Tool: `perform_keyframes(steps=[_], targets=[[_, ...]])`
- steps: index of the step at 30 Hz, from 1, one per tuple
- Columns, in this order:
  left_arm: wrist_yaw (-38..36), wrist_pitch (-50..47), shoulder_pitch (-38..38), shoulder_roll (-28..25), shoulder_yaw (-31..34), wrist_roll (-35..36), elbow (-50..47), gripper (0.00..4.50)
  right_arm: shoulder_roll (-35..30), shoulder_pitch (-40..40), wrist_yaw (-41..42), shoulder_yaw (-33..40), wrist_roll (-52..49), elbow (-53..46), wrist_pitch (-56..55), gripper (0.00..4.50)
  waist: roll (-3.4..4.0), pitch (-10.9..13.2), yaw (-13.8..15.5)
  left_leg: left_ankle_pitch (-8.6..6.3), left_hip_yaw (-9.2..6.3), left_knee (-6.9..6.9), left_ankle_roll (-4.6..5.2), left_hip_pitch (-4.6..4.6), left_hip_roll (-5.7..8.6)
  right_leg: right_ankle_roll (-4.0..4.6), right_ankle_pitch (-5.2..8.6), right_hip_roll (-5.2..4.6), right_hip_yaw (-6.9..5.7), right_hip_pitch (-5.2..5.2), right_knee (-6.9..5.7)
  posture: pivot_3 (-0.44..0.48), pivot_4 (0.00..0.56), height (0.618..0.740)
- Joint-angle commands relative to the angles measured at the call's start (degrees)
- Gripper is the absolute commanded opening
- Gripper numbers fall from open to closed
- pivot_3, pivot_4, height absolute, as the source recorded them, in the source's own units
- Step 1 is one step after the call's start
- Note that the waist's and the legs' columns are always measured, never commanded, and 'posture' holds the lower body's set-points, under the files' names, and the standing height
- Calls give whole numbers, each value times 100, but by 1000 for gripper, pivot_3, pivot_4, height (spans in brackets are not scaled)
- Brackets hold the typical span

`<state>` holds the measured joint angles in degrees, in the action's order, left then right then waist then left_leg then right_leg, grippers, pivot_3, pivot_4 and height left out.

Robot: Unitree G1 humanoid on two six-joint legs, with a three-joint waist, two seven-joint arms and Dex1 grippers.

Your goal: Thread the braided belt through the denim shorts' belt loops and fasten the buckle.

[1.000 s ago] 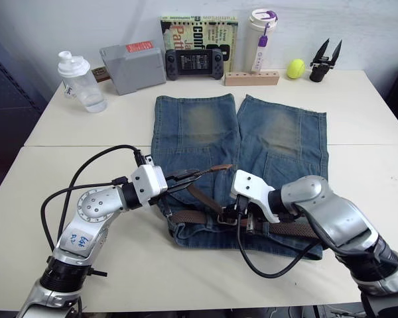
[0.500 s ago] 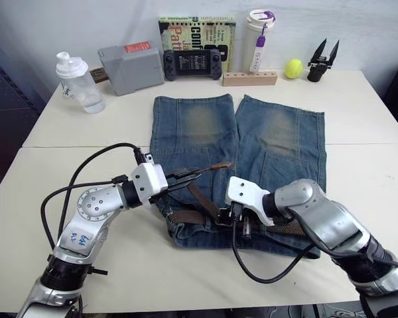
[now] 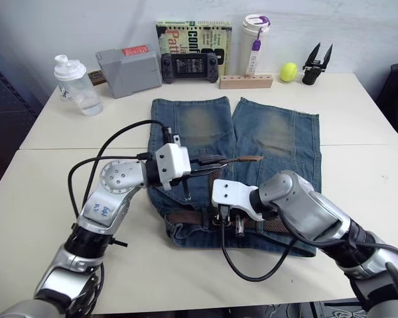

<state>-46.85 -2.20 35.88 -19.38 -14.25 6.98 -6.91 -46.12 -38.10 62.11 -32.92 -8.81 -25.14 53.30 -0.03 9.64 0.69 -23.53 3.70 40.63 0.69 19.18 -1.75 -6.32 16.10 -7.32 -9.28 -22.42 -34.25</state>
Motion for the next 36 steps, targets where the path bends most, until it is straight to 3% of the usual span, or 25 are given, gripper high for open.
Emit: perform_keyframes(steps=[1, 15, 25, 29, 36], targets=[[-149, 661, 901, 339, 105, 175, 476, 0, 206, 374, 75, -1084, 216, 516, 367, 44, 1, -1, -20, 0, 0, 0, 0, 0, 0, 0, 0, 1, 0, 0, 0, 0, 150, 731], [-524, 1466, 2630, 1357, -61, 294, 1825, 0, 312, 462, 229, -1248, 402, 523, 322, 44, -1, -5, -63, 2, -1, 10, -3, 2, 1, 2, 1, -1, -1, 0, -10, 0, 150, 731], [-628, 1826, 2928, 1673, -51, 244, 2269, 0, 374, 518, 285, -1238, 455, 478, 319, 44, -14, -9, 36, 1, -8, 32, -2, 7, 8, 0, 0, -10, -6, 8, -17, 0, 150, 731], [-603, 1792, 2831, 1650, 37, 269, 2312, 0, 346, 566, 338, -1198, 517, 474, 323, 44, 26, -14, -26, 1, -1, 27, -1, 2, 4, 1, 0, -7, 2, -1, -24, 0, 150, 731], [-487, 2007, 3229, 1881, 76, 252, 2732, 0, 373, 547, 462, -1282, 550, 542, 287, 44, 27, -15, -29, 1, -3, 29, -1, 5, 7, 1, 0, -10, 1, 0, -23, 0, 150, 731]])
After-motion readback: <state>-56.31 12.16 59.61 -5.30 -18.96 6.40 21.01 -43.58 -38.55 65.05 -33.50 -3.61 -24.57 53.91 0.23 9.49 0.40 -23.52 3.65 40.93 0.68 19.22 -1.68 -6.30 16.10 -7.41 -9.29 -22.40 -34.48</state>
